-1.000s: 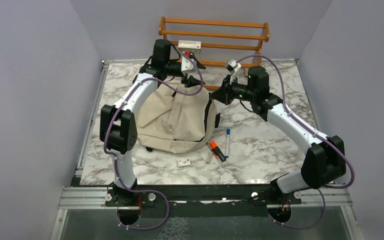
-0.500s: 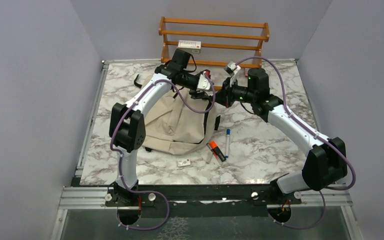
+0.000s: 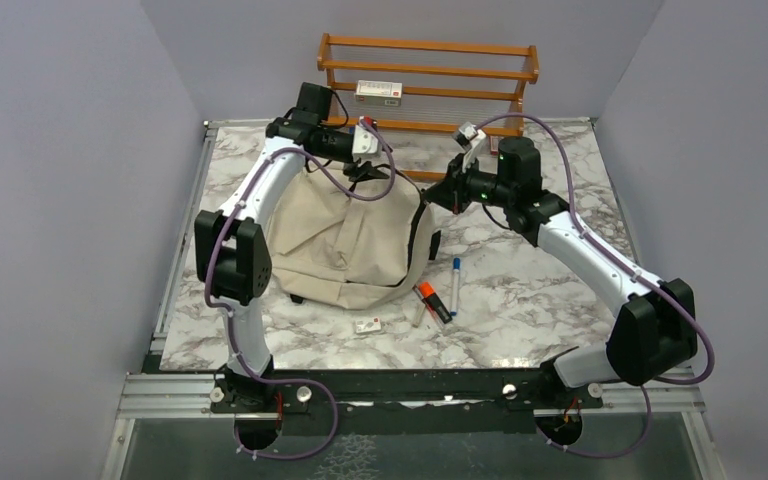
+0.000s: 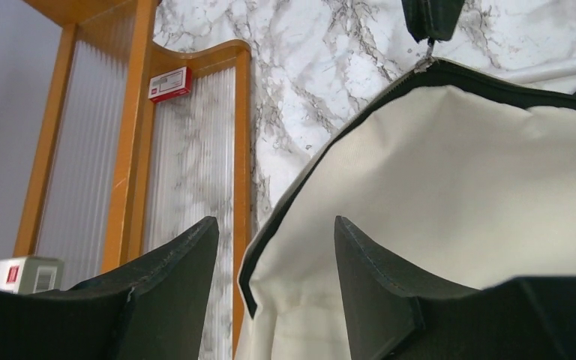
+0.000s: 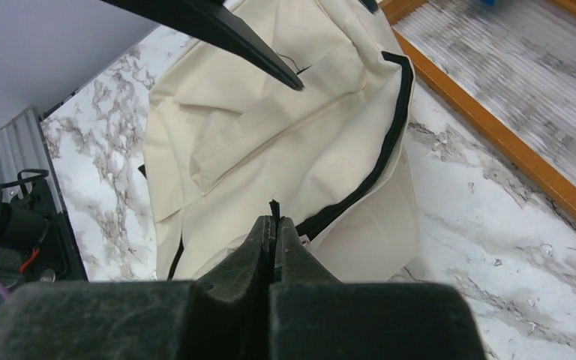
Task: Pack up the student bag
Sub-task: Zip the student bag at the center of the board.
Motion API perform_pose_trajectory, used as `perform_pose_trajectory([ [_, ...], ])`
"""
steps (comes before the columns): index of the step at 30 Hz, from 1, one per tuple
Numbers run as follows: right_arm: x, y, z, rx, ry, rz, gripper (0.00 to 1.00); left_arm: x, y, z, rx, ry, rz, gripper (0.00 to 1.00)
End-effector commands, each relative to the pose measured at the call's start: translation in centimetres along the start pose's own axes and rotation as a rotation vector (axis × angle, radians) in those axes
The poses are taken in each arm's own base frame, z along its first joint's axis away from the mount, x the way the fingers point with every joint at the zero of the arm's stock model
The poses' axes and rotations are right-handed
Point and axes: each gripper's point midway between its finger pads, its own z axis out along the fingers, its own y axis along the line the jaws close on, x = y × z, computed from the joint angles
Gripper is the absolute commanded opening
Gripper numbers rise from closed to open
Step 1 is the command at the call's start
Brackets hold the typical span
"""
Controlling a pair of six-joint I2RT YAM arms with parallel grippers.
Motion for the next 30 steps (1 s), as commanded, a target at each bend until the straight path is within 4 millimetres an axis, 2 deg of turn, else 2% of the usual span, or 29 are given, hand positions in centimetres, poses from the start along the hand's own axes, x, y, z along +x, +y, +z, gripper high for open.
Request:
perform_pose_trajectory([
  [1, -5.2, 0.8, -1.4, 0.02, -0.145, -0.055, 0.01, -4.4, -1.4, -1.5, 0.027, -0.155, -0.009, 0.58],
  [6, -6.4, -0.6, -2.0, 0.135, -0.178, 0.0, 0.0, -5.3, -3.8, -1.3, 0.077, -0.219, -0.097, 0.53],
  [10, -6.3, -1.2, -2.1, 0.175, -0.178, 0.038, 0.0, -5.7, -6.5, 0.2, 0.095, -0.203, -0.149, 0.56],
  [12, -6.6, -1.3, -2.3, 0.184, -0.192, 0.056, 0.0, -5.5, -5.8, 1.0, -0.03, -0.15, -0.21, 0.6],
  [13, -6.6, -1.2, -2.3, 0.186, -0.201, 0.065, 0.01, -6.0, -3.8, 0.9, -0.174, -0.152, -0.185, 0.66],
  [14, -6.7, -1.2, -2.3, 0.184, -0.207, 0.073, 0.01, -5.5, -2.9, 0.4, -0.315, -0.128, -0.261, 0.71],
  [15, -6.7, -1.1, -2.2, 0.177, -0.21, 0.078, 0.0, -5.8, -1.5, -0.5, -0.439, -0.15, -0.276, 0.74],
  [19, -6.6, -1.0, -1.8, 0.16, -0.204, 0.105, 0.0, -6.2, 0.5, -2.1, -0.581, -0.161, -0.423, 0.75],
  [22, -7.1, -1.2, -2.0, 0.178, -0.223, 0.137, 0.01, -7.4, 0.7, -2.5, -0.613, -0.216, -0.516, 0.75],
  [26, -7.7, -1.3, -2.3, 0.204, -0.239, 0.196, 0.01, -8.8, -0.3, -2.6, -0.659, -0.285, -0.556, 0.76],
  [30, -8.3, -1.5, -2.3, 0.223, -0.24, 0.249, 0.01, -10.2, -1.5, -1.1, -0.658, -0.323, -0.581, 0.77],
])
